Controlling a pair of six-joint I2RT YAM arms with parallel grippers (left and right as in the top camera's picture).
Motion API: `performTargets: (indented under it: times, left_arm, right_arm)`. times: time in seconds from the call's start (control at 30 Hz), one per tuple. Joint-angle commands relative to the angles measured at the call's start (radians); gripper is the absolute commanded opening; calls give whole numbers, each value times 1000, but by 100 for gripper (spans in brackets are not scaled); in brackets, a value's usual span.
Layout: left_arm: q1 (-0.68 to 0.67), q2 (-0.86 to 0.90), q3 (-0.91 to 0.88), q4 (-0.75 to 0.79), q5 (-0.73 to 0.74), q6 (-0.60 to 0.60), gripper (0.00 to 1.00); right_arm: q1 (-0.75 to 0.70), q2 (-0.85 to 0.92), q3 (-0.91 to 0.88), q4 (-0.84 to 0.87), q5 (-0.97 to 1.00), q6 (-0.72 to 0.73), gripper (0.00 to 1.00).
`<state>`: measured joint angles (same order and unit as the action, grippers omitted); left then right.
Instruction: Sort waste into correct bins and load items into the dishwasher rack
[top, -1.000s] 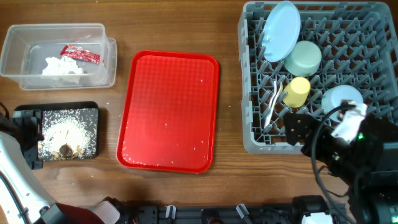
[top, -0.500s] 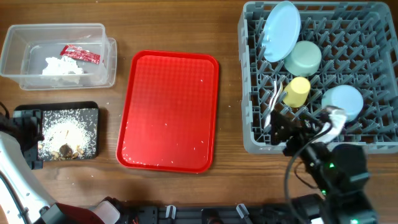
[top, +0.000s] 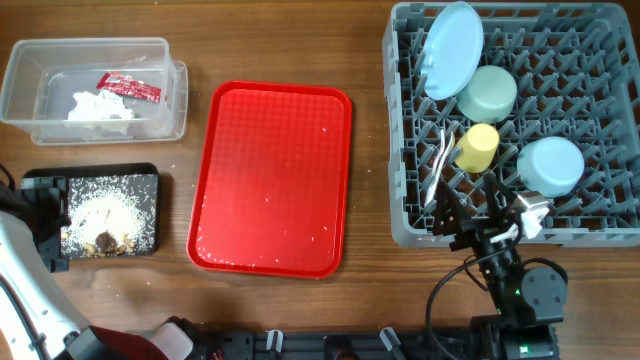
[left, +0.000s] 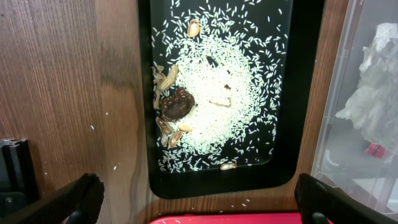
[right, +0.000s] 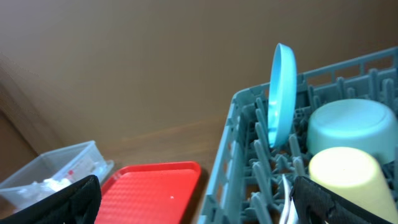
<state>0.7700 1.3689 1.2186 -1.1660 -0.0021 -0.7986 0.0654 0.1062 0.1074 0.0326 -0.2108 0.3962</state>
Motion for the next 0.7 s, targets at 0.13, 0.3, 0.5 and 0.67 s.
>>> performTargets:
  times: [0.13,0.3,0.5,0.67]
  left_arm:
    - [5,-1,10,0,-3,-2,100]
    - [5,-1,10,0,-3,-2,100]
    - [5,-1,10,0,-3,-2,100]
    - [5,-1,10,0,-3,-2,100]
  right_arm:
    - [-69,-103,-102,79,-13,-68,100]
    - [-118,-103,-102,74,-40,-259,100]
    - [-230,-103,-102,-16,-20,-318,100]
    - [-279,-103,-102,-26,72,-315,100]
